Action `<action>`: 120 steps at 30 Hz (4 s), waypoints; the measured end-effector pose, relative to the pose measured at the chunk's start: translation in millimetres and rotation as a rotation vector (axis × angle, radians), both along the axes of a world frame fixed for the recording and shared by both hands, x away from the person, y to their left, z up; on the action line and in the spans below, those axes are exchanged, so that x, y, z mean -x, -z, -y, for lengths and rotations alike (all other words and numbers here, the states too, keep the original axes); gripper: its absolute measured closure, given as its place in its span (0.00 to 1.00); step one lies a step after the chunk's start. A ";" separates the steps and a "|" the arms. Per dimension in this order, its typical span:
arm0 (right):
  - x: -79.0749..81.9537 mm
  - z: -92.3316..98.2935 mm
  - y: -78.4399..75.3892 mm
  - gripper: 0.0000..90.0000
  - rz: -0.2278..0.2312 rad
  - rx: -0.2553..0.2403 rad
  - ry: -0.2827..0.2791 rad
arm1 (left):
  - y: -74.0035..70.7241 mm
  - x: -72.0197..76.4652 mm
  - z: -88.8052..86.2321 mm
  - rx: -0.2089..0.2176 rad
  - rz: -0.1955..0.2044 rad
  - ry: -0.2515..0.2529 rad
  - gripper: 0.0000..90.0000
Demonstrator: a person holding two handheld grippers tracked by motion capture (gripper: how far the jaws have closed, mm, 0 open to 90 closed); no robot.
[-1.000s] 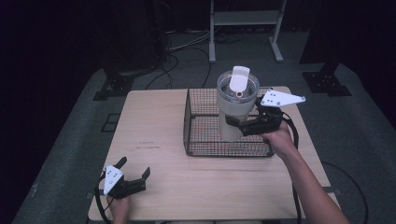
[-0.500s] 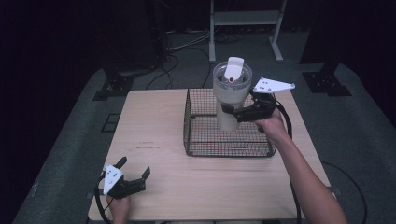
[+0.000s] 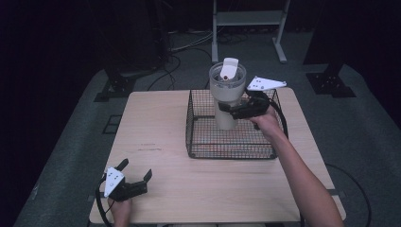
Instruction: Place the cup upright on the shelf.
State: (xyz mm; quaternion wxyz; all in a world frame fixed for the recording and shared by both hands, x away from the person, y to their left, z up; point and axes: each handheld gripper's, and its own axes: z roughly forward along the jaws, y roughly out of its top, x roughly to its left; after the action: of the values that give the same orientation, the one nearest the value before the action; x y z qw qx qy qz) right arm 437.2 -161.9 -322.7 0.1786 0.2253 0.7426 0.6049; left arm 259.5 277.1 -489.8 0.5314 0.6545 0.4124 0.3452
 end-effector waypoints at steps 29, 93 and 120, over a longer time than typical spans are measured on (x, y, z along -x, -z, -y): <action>-43.9 -23.4 62.4 0.10 -0.126 0.050 -0.058 | 0.0 -0.1 -1.1 0.008 0.003 0.006 0.00; -53.1 -11.6 99.1 0.09 -0.176 0.186 -0.098 | -0.1 -0.4 -1.5 0.011 0.001 0.009 0.00; -45.6 -5.0 95.5 0.09 -0.166 0.228 -0.091 | 0.1 -0.2 -1.0 0.010 0.004 0.010 0.00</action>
State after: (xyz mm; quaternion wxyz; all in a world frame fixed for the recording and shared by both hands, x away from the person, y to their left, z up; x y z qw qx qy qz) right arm 482.8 -156.9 -418.2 0.1133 0.2188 0.8282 0.5034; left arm 259.7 278.1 -489.9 0.5372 0.6532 0.4098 0.3418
